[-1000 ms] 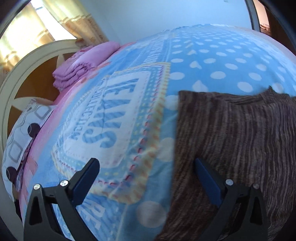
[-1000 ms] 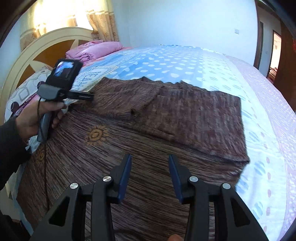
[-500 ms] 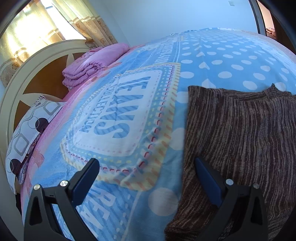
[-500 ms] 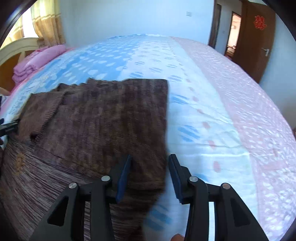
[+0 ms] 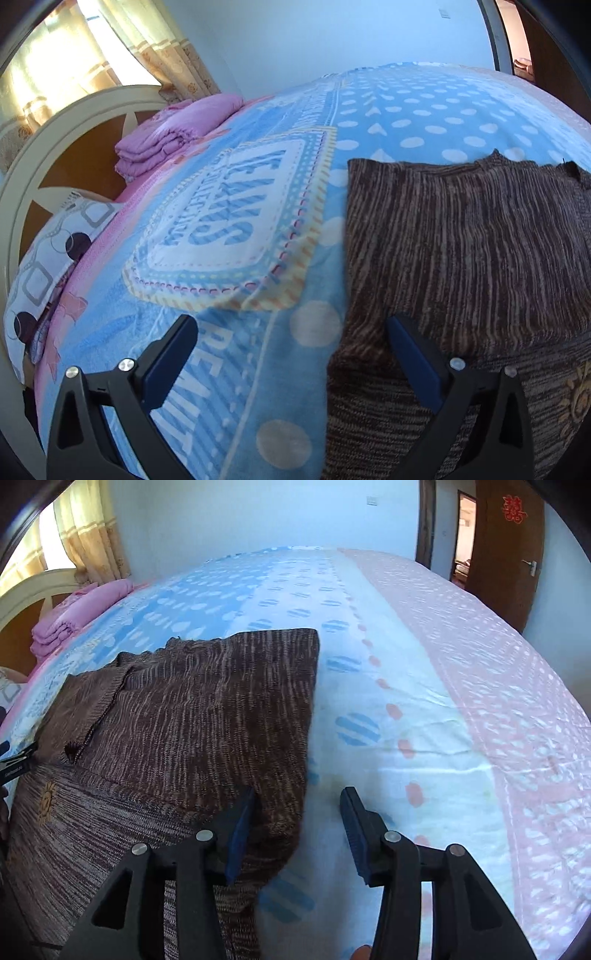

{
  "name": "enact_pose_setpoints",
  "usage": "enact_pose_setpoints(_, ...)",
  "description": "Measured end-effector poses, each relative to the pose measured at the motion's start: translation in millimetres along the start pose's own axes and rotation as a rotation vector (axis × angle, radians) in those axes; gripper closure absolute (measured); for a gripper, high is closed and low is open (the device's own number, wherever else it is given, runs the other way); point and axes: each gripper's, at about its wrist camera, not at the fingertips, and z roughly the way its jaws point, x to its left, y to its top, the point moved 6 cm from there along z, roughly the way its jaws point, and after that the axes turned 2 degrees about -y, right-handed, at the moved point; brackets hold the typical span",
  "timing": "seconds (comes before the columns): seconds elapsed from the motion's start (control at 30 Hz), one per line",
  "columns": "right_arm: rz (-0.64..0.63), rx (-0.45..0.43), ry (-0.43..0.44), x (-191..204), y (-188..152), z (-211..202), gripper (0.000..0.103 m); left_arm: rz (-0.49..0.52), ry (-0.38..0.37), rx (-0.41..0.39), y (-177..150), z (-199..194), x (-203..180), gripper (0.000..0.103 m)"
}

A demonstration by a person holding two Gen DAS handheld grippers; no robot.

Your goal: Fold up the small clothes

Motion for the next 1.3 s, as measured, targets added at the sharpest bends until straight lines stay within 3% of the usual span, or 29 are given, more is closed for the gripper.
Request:
enact_pose_setpoints(0.1,0.006,-0.004,-0.035,-5.4,-1.3,-7.0,0.055,-0.004,-0.015,0.000,-5.8,-4.7,2.7,0.000)
enact_pose_setpoints(0.23,0.062,-0.012,0.012,-11.4,-4.7,-17.4,0.055,-0.031,-0.068,0.002,-13.3,-14.8,10.4,0.000)
enact_pose_setpoints(0.33,0.033,-0.041,0.032,0.4,-9.3,-39.2,0.055,-0.031,-0.078,-0.003,-17.8,-26.0,16.6,0.000)
enact_pose_setpoints(0.73,-0.055,-0.103,0.147,46.0,-57.9,-117.1,0.054,-0.003,-0.206,-0.126,-46.4,-114.1,21.7,0.000)
enact_pose_setpoints(1.0,-0.082,-0.082,0.175,63.2,-95.9,-134.5,0.052,0.033,-0.240,-0.152,-75.2,-147.4,22.1,0.000)
enact_pose_setpoints(1.3,-0.109,-0.044,0.196,79.1,-132.9,-141.7,0.052,0.041,-0.269,-0.123,-114.2,-160.9,21.9,0.000)
